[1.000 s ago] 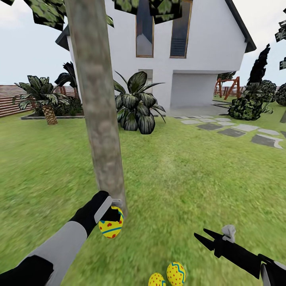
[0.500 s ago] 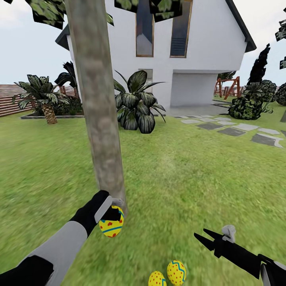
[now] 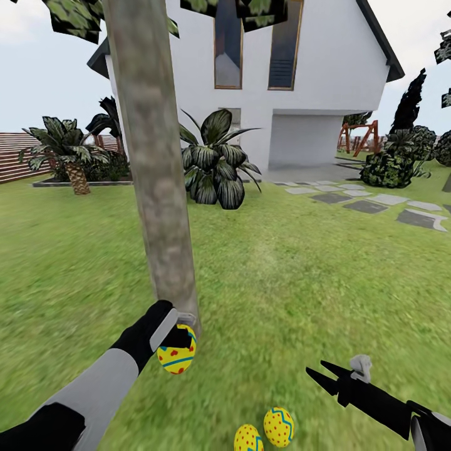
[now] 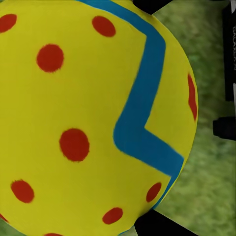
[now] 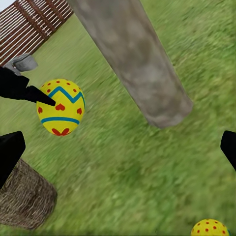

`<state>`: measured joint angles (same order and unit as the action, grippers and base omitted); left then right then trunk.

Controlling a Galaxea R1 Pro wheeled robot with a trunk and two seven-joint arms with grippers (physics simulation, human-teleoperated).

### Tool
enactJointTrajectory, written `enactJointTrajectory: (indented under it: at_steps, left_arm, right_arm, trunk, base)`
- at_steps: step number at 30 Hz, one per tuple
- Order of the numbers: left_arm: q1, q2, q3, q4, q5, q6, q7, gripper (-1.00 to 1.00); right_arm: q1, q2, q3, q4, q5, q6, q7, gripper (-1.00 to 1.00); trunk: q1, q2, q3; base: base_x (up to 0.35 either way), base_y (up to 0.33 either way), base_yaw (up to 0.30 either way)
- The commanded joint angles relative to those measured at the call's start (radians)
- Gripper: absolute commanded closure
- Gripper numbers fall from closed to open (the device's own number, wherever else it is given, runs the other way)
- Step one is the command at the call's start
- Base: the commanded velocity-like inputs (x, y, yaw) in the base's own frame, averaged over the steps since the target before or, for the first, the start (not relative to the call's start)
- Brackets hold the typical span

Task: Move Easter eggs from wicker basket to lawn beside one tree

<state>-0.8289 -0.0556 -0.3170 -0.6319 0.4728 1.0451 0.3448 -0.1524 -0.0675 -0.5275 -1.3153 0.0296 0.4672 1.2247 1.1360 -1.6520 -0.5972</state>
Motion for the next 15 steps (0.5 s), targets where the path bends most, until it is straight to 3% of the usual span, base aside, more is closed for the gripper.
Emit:
enactJointTrajectory:
  at_steps: [1, 15]
  left_arm:
    - [-0.001, 0.000, -0.004, -0.001, 0.010, 0.002, 0.010, 1.00]
    - [0.000, 0.000, -0.004, -0.002, 0.010, 0.002, 0.010, 1.00]
  right_arm:
    - [-0.001, 0.000, -0.002, -0.001, 0.003, 0.008, 0.006, -1.00]
    - [-0.001, 0.001, -0.002, -0.001, 0.003, 0.008, 0.005, -1.00]
  trunk:
    - [0.004, -0.008, -0.004]
    - [0.058, -0.106, -0.048]
  base:
    - [0.000, 0.000, 0.000]
    - [0.000, 0.000, 0.000]
